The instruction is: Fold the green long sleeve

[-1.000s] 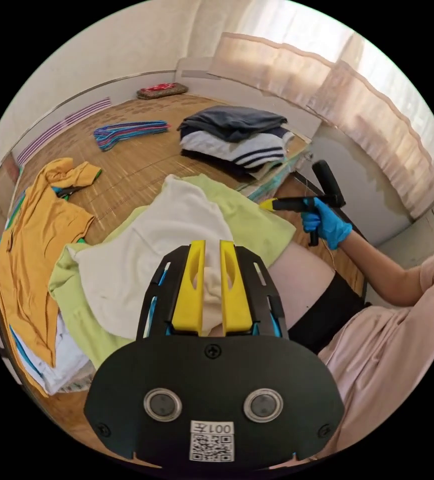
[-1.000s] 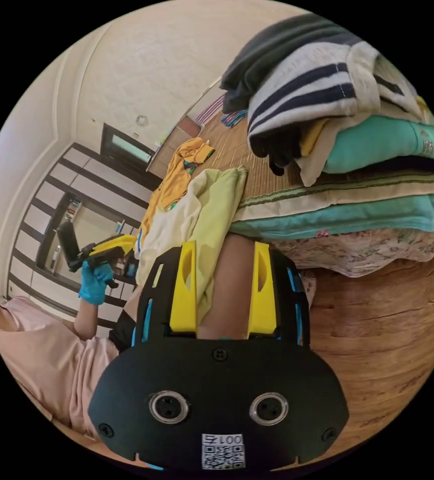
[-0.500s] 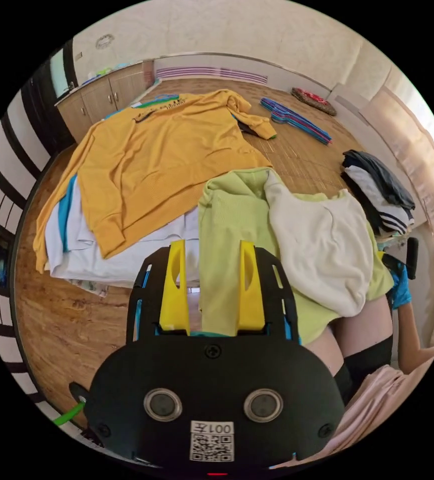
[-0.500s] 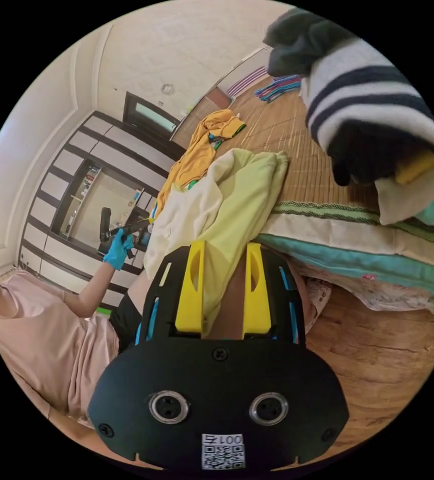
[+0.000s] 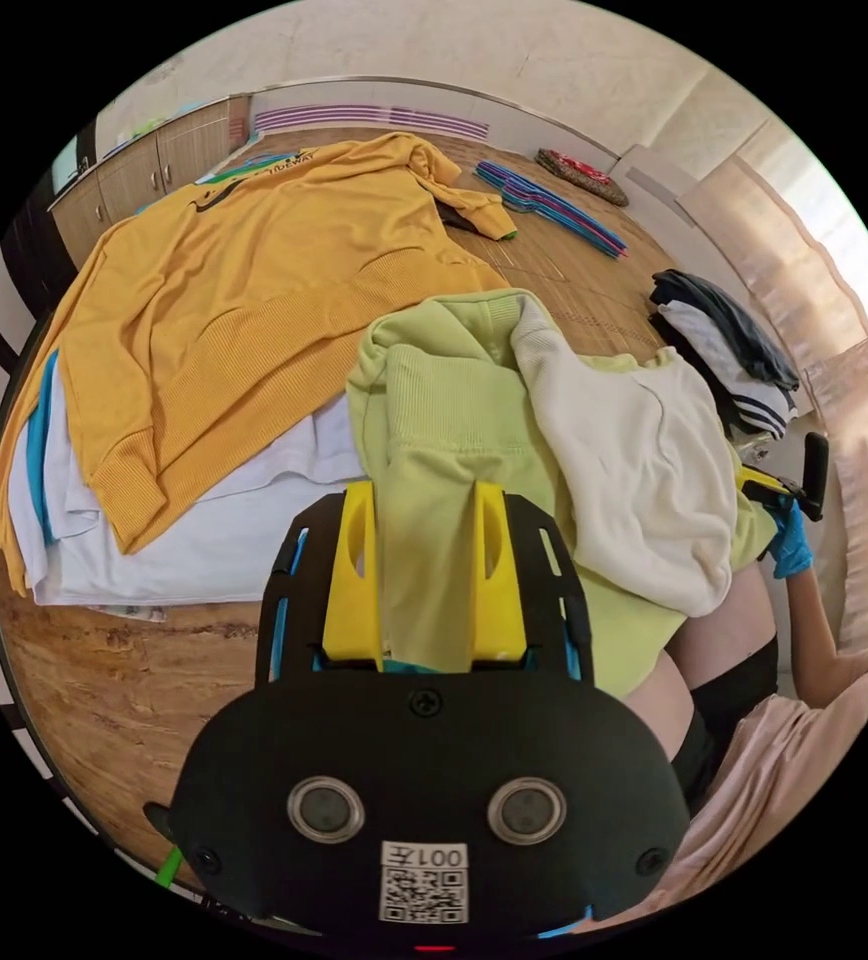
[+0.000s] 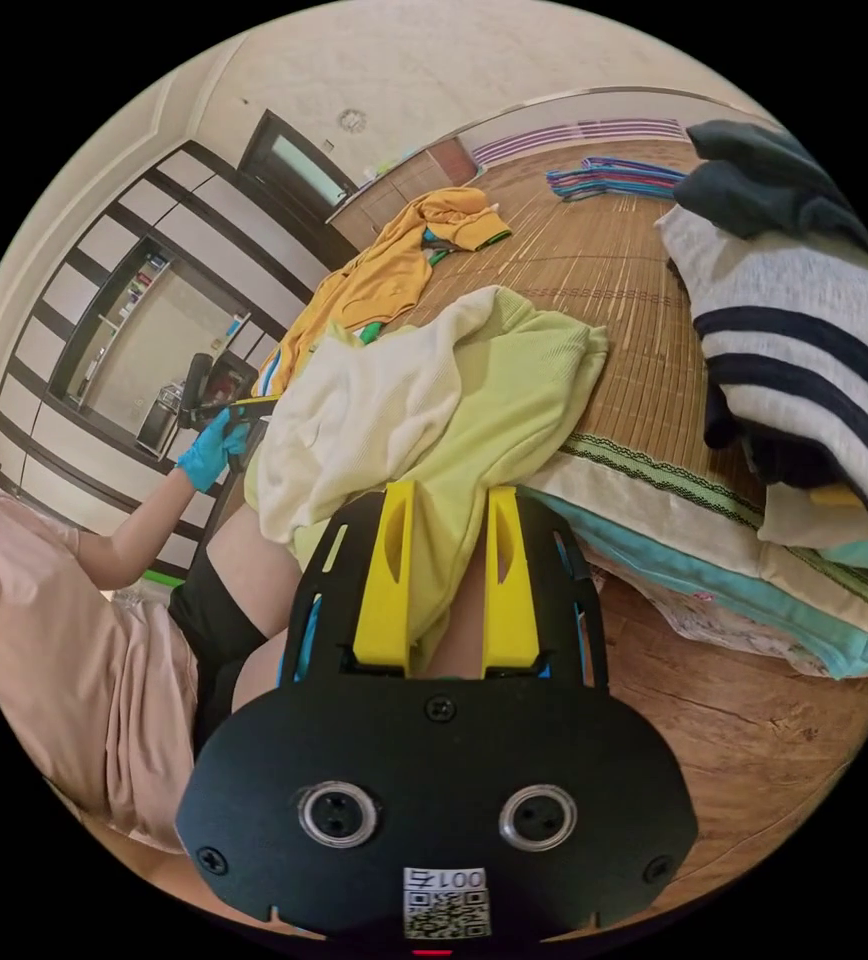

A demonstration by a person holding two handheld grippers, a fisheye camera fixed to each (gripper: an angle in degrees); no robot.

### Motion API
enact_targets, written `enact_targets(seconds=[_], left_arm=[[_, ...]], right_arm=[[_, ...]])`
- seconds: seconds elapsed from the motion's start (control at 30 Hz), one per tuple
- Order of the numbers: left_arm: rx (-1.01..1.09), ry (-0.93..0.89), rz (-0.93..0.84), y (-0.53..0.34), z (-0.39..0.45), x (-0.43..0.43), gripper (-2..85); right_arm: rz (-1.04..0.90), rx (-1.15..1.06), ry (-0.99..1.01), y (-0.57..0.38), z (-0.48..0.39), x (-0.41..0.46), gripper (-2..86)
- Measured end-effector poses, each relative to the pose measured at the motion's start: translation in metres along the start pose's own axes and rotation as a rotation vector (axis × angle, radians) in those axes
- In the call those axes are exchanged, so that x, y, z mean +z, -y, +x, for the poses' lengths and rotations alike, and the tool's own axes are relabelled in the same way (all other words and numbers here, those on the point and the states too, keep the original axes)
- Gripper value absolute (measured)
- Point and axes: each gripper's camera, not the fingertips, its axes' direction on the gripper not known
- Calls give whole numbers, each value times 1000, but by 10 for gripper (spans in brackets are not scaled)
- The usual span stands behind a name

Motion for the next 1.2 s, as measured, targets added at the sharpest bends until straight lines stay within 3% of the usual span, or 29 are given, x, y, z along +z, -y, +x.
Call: enact_targets(seconds=[0.17,0.33,0.5,0.7,0.97,1.1,1.2], left_arm=[[29,114,13,-3,24,3,82],[-10,56,-4,-2,20,3,65],[84,390,114,-25,76,-1,3],[109,449,207,-50,119,6,-2],[-6,315,120,-38,80,10,44],[29,132,104,-33,59,12,22],[64,123,142,-41,60,4,3]], right_arm=[[5,8,-24,0,-7,3,94],[-22,-5,-57,3,-16,7,94],[-28,-15,-102,4,-29,11,93],[-22,-4,-103,-2,-38,13,91],[-38,-21,-118,-5,-53,16,90],[-20,0,-93,-12,-57,17,86],[-7,7,-83,-18,-62,17,71]])
